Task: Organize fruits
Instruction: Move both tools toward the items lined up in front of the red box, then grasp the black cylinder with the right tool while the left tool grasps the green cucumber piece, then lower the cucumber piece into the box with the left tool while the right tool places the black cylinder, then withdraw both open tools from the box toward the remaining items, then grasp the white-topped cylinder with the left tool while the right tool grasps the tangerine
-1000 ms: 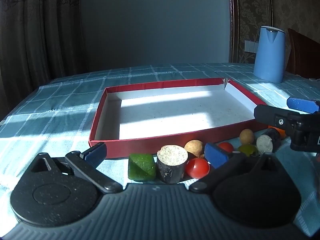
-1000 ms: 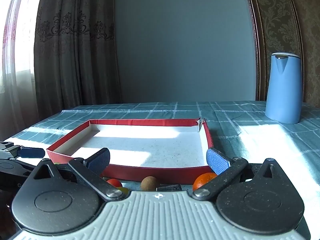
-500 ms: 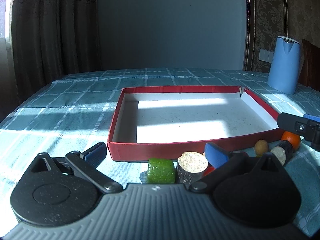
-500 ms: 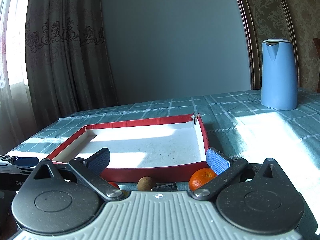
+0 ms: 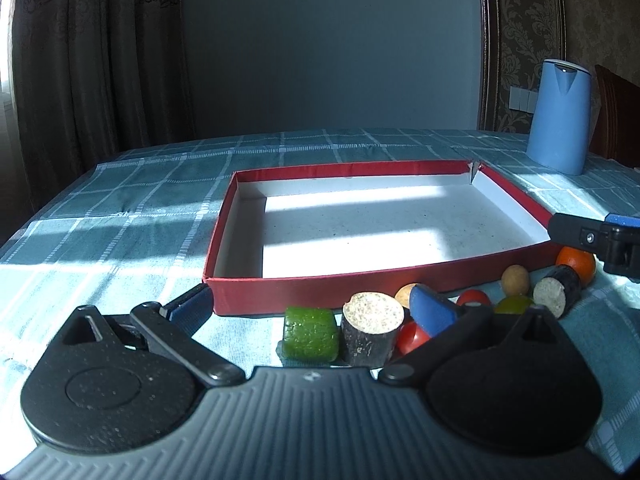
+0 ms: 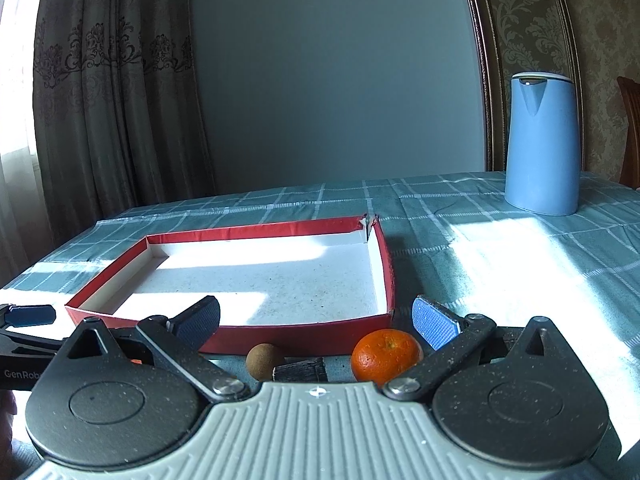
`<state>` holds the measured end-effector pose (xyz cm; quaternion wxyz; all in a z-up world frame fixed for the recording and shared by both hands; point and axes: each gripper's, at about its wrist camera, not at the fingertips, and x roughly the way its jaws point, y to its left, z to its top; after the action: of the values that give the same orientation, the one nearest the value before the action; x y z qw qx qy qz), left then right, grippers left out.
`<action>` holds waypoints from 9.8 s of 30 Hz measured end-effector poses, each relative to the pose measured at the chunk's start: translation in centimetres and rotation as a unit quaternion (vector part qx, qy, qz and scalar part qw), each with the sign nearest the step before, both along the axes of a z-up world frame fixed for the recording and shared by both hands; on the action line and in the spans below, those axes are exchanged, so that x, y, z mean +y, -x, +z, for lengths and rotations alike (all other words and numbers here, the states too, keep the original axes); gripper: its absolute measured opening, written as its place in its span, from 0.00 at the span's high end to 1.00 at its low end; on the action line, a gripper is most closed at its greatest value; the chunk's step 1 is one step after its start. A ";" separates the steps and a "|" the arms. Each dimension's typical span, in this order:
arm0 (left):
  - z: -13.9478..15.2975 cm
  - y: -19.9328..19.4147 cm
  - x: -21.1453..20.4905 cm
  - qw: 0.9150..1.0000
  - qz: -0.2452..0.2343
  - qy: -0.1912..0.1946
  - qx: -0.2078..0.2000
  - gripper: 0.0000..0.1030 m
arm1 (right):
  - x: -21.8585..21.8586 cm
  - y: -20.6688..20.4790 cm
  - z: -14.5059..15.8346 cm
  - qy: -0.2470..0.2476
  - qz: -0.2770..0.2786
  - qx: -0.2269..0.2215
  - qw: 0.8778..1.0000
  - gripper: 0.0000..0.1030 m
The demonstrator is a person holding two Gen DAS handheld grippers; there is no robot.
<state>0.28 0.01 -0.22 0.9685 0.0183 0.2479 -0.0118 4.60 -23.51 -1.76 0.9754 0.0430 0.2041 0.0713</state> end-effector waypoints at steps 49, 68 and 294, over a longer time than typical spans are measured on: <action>-0.4 -0.2 -0.7 1.000 -0.008 -0.021 0.014 0.00 | 0.8 1.1 -1.5 0.090 0.046 0.051 0.994 0.15; -0.3 -0.1 -0.2 1.000 0.004 -0.017 0.008 0.00 | 1.5 2.9 -2.0 0.131 0.096 0.046 0.986 0.52; -1.4 -0.2 -2.8 0.991 -0.114 -0.054 0.049 0.70 | -4.0 -3.2 -2.4 0.028 0.038 0.110 0.993 0.59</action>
<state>0.47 -2.75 -1.59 0.9451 0.0980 0.2916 -0.1099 7.83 -27.50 -4.13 0.9445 0.0157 0.3133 0.0976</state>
